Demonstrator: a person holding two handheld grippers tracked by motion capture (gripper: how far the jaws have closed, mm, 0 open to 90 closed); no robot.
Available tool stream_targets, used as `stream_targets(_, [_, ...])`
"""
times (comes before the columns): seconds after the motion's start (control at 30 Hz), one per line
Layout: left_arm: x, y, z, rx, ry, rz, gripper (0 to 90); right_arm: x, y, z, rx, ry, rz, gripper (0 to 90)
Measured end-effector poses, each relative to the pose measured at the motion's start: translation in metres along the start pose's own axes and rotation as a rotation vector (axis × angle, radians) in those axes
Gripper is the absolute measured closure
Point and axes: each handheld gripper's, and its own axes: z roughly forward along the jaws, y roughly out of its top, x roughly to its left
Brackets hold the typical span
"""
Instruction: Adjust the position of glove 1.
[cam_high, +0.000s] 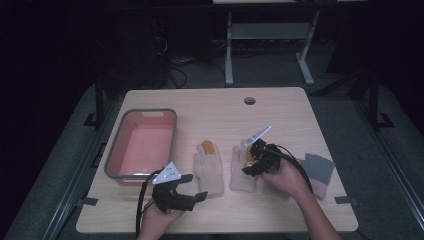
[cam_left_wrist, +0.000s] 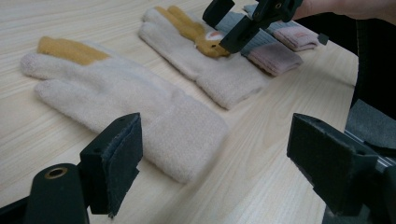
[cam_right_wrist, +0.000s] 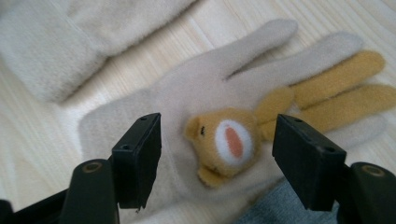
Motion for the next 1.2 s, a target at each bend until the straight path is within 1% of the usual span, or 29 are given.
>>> stream_targets(0.17, [0.0, 0.0, 0.0, 0.004, -0.001, 0.002, 17.9, 0.0, 0.001, 0.005, 0.017, -0.009, -0.01, 34.3])
stream_targets(0.23, [0.0, 0.0, 0.0, 0.005, -0.001, 0.002, 17.9, 0.0, 0.002, 0.008, 0.028, -0.007, -0.014, 34.9])
stream_targets(0.3, [0.0, 0.0, 0.0, 0.005, -0.002, 0.001, 17.9, 0.001, 0.002, 0.014, 0.053, -0.008, -0.021, 36.6])
stream_targets(0.33, [0.0, 0.0, 0.0, 0.005, -0.002, 0.001, 17.9, 0.001, 0.002, 0.014, 0.053, -0.008, -0.021, 36.6])
stream_targets(0.4, [0.0, 0.0, 0.0, 0.004, -0.002, 0.0, 17.9, 0.002, 0.003, 0.019, 0.07, -0.025, -0.033, 37.0])
stream_targets(0.5, [0.0, 0.0, 0.0, 0.004, -0.002, -0.001, 17.9, 0.002, 0.003, 0.021, 0.073, -0.025, -0.035, 38.7])
stream_targets(0.57, [0.001, 0.0, 0.0, 0.004, -0.003, 0.0, 17.9, 0.003, 0.003, 0.023, 0.083, -0.042, -0.049, 40.7])
stream_targets(0.67, [0.0, 0.0, 0.001, 0.007, -0.003, 0.0, 17.9, 0.005, 0.003, 0.025, 0.092, -0.075, -0.063, 46.4])
stream_targets(0.7, [0.0, 0.0, 0.001, 0.007, -0.003, 0.0, 17.9, 0.005, 0.003, 0.025, 0.092, -0.075, -0.063, 46.4])
stream_targets(0.77, [0.001, 0.0, 0.001, 0.006, -0.003, 0.001, 17.9, 0.005, 0.003, 0.025, 0.092, -0.079, -0.059, 50.6])
stream_targets(0.87, [0.001, -0.001, 0.001, 0.004, -0.002, 0.0, 17.9, 0.003, 0.003, 0.024, 0.091, -0.077, -0.057, 53.5])
stream_targets(1.03, [0.001, -0.001, 0.0, 0.002, -0.001, -0.006, 17.9, 0.005, 0.003, 0.024, 0.089, -0.088, -0.061, 56.9])
stream_targets(1.2, [0.003, -0.001, -0.001, 0.001, -0.001, -0.001, 17.9, 0.005, 0.003, 0.023, 0.08, -0.091, -0.061, 59.2])
